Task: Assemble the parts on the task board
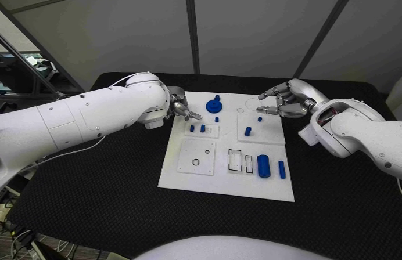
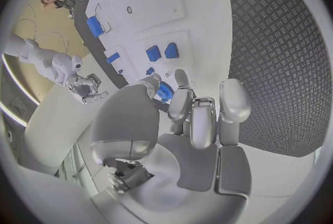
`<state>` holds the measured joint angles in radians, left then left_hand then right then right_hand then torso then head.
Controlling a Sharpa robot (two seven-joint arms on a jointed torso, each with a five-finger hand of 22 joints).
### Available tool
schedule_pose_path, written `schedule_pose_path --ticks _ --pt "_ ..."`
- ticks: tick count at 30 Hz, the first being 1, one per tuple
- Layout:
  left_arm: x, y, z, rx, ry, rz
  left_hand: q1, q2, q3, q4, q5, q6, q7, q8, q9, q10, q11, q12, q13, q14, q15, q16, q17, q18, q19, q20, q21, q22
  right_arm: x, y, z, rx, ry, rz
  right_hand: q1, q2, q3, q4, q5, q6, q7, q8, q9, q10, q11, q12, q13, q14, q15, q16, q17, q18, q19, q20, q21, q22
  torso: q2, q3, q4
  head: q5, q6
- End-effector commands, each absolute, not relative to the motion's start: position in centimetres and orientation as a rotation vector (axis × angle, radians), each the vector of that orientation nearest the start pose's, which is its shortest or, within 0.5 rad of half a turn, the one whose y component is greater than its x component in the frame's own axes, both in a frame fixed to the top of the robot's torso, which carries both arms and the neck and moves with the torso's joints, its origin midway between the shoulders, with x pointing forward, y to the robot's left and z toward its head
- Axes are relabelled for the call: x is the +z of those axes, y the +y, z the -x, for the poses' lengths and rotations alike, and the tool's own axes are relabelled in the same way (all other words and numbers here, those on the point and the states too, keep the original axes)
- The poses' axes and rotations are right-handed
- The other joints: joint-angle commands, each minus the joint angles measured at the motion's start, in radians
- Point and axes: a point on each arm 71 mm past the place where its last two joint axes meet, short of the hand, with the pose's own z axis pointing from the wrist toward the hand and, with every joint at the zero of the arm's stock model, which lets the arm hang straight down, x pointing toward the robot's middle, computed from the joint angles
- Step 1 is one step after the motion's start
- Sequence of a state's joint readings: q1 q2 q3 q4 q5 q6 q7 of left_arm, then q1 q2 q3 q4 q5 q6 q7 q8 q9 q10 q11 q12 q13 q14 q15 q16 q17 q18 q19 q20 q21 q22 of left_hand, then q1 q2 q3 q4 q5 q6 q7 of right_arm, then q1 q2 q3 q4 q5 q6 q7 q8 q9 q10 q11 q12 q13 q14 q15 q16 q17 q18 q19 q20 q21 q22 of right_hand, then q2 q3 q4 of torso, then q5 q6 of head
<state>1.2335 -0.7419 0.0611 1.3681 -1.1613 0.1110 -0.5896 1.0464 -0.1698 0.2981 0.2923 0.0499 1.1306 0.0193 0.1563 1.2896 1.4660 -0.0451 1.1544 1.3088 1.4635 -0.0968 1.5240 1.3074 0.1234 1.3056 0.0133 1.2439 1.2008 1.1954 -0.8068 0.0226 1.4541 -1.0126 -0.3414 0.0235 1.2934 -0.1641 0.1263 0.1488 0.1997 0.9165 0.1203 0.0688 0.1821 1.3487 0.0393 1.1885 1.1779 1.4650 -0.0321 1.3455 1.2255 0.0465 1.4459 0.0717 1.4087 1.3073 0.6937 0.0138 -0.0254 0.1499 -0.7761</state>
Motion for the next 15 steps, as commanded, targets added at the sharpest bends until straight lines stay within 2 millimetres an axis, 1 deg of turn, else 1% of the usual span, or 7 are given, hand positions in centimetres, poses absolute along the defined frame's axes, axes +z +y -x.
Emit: schedule_pose_path --ticks 1,2,5,6,9,11,15 --pt "-17.6 21.6 -52.8 -0.397 2.102 0.309 0.01 -0.007 0.001 0.0 0.0 -0.027 0.009 -0.025 -0.015 -0.036 0.009 -0.072 0.101 0.071 0.005 -0.05 0.155 -0.006 -0.057 0.006 -0.075 -0.073 -16.6 -20.3 -50.6 0.943 1.642 -0.24 -0.004 0.009 0.0 0.007 0.0 0.007 0.0 -0.004 0.002 -0.001 -0.004 -0.003 -0.002 0.028 -0.009 -0.006 -0.001 0.008 -0.004 -0.001 -0.003 0.044 0.0 0.0006 -0.0003 -0.001 0.002" --pt "-17.5 21.5 -52.9 -0.437 2.085 0.321 0.022 -0.007 0.004 0.0 0.0 -0.038 0.015 -0.036 -0.023 -0.059 0.014 -0.13 0.082 0.057 0.011 -0.081 0.124 0.004 -0.091 0.009 -0.119 -0.116 -16.6 -20.3 -50.6 0.942 1.642 -0.241 -0.004 0.009 0.0 0.007 0.0 0.007 0.0 -0.004 0.002 -0.001 -0.004 -0.003 -0.002 0.028 -0.009 -0.006 -0.001 0.008 -0.004 -0.001 -0.003 0.044 0.0 0.0007 -0.0004 -0.002 0.003" --pt "-17.0 20.8 -53.2 -0.573 2.014 0.335 0.113 -0.001 0.035 -0.024 0.001 -0.09 0.045 -0.092 -0.079 -0.248 0.043 -0.568 -0.078 -0.043 0.033 -0.288 -0.069 0.047 -0.267 0.028 -0.355 -0.334 -16.6 -20.3 -50.6 0.941 1.642 -0.242 -0.004 0.009 0.0 0.007 0.0 0.007 0.0 -0.004 0.002 -0.001 -0.004 -0.003 -0.002 0.028 -0.009 -0.006 -0.001 0.008 -0.004 -0.001 -0.003 0.044 0.001 0.0014 -0.0006 -0.006 0.008" --pt "-16.8 20.5 -53.2 -0.62 1.982 0.333 0.167 0.003 0.059 -0.048 0.006 -0.111 0.052 -0.094 -0.112 -0.308 0.052 -0.682 -0.13 -0.091 0.04 -0.38 -0.148 0.05 -0.294 0.034 -0.395 -0.363 -16.6 -20.3 -50.7 0.941 1.642 -0.242 -0.004 0.009 0.0 0.007 0.0 0.007 0.0 -0.004 0.002 -0.001 -0.004 -0.003 -0.002 0.028 -0.009 -0.006 -0.001 0.008 -0.004 -0.001 -0.003 0.044 0.001 0.0012 -0.0006 -0.007 0.008" --pt "-16.5 19.4 -53.3 -0.735 1.902 0.298 0.334 -0.013 0.173 -0.143 -0.002 -0.145 0.097 -0.1 -0.289 -0.377 0.084 -0.843 -0.292 -0.283 0.084 -0.75 -0.446 0.049 -0.351 0.056 -0.501 -0.424 -16.6 -20.3 -50.6 0.942 1.642 -0.242 -0.006 0.008 -0.002 0.008 0.0 0.007 0.0 -0.004 0.002 -0.002 -0.004 -0.004 -0.003 0.028 -0.009 -0.008 -0.003 0.009 -0.005 -0.001 -0.006 0.041 0.001 0.0014 -0.0013 -0.01 0.011" --pt "-16.4 18.8 -53.3 -0.774 1.861 0.271 0.392 -0.026 0.211 -0.187 -0.005 -0.139 0.095 -0.099 -0.368 -0.361 0.086 -0.888 -0.369 -0.298 0.086 -0.799 -0.482 0.048 -0.358 0.066 -0.522 -0.435 -16.6 -20.2 -50.6 0.943 1.642 -0.241 -0.006 0.008 -0.002 0.009 0.0 0.007 0.0 -0.004 0.002 -0.002 -0.004 -0.005 -0.003 0.027 -0.009 -0.008 -0.004 0.009 -0.006 -0.001 -0.006 0.041 0.002 0.0005 -0.0027 -0.013 0.013" --pt "-16.3 17.6 -53.2 -0.812 1.79 0.172 0.404 -0.052 0.221 -0.222 0.008 -0.148 0.105 -0.097 -0.51 -0.339 0.101 -0.965 -0.516 -0.306 0.093 -0.858 -0.526 0.046 -0.373 0.08 -0.537 -0.436 -16.6 -20.1 -50.6 0.946 1.643 -0.24 -0.006 0.008 -0.002 0.009 0.0 0.007 0.0 -0.004 0.002 -0.002 -0.004 -0.005 -0.003 0.027 -0.009 -0.008 -0.004 0.009 -0.006 -0.001 -0.006 0.041 0.001 0.001 -0.0024 -0.015 0.014"
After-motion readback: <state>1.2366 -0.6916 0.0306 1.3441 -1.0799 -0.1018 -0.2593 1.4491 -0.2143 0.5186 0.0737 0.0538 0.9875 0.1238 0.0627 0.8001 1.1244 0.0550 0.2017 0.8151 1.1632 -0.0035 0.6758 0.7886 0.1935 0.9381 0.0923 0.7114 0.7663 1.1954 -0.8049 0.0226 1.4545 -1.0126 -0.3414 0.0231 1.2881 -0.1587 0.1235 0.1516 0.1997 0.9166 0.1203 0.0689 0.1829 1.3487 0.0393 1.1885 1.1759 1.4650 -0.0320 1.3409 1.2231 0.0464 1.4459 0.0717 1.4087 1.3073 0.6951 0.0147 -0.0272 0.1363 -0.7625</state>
